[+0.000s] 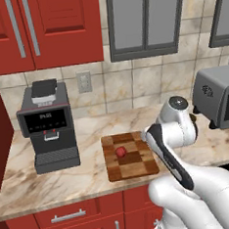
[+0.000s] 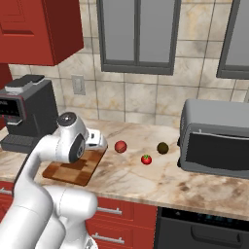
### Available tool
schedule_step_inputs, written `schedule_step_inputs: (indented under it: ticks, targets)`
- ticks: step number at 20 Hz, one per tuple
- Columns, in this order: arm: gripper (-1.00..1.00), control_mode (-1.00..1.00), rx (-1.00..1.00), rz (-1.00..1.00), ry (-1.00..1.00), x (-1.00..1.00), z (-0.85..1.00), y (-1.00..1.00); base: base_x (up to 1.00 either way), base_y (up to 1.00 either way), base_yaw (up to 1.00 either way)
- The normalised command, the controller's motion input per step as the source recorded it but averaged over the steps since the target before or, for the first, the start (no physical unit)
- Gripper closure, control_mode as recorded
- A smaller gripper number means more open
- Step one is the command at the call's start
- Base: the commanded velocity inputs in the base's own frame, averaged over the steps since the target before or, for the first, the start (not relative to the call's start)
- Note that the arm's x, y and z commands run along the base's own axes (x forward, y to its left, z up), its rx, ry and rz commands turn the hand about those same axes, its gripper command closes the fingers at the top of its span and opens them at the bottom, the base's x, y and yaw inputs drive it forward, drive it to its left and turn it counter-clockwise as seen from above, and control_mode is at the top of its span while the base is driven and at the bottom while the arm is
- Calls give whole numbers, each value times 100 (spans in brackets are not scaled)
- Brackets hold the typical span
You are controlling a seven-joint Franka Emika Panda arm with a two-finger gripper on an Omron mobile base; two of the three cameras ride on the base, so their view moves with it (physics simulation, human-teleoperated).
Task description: Place the avocado, onion, tomato, and bell pepper on the cutting board.
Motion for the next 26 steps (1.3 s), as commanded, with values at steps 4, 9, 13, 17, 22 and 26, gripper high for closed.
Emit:
schedule_step_inputs:
  ticks: [4, 9, 13, 17, 22, 26]
  targets:
    - [-100, -100, 0, 0, 0, 0, 23, -62, 0, 0, 0]
    - [-100, -100, 0, 0, 1, 9, 16, -47, 0, 0, 0]
    - [-100, -100, 0, 0, 10, 39, 12, -27, 0, 0, 0]
    - [-100, -100, 4, 0, 18, 45, 14, -23, 0, 0, 0]
    - [-100, -100, 2, 0, 18, 47, 17, -16, 0, 0, 0]
    - [-100, -100, 0, 0, 9, 37, 1, -1, 0, 0, 0]
